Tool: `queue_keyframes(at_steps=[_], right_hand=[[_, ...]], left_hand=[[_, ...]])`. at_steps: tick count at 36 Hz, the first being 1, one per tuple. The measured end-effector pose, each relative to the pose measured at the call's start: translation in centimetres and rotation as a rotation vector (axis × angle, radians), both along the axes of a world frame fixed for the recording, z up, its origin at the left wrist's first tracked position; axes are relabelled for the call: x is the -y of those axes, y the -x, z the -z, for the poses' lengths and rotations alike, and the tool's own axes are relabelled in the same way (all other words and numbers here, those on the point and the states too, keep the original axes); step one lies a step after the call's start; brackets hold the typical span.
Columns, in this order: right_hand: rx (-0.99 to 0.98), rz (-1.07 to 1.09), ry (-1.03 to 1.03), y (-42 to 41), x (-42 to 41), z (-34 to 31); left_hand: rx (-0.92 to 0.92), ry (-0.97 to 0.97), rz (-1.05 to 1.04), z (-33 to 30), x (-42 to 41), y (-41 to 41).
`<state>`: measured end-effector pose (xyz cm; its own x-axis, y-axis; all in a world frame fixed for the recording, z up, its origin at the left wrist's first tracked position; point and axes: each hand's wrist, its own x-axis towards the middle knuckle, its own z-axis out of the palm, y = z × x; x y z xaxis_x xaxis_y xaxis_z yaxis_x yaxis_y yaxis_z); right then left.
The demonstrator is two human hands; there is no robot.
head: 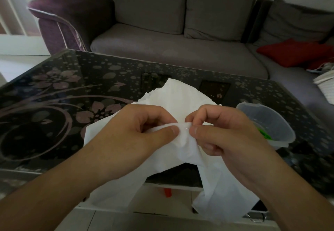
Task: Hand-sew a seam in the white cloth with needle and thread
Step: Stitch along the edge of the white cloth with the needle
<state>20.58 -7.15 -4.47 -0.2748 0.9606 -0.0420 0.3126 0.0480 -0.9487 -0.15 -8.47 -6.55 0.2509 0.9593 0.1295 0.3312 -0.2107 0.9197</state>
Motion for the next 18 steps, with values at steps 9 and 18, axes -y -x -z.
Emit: queue_keyframes(at_steps=[9, 18], right_hand=[[0.044, 0.029, -0.025, 0.22, -0.01, 0.04], [0.078, 0.059, -0.041, 0.38, -0.02, 0.13]], left_hand=[[-0.009, -0.013, 0.003, -0.01, -0.01, -0.02], [-0.016, -0.027, -0.005, 0.11, 0.12, -0.08]])
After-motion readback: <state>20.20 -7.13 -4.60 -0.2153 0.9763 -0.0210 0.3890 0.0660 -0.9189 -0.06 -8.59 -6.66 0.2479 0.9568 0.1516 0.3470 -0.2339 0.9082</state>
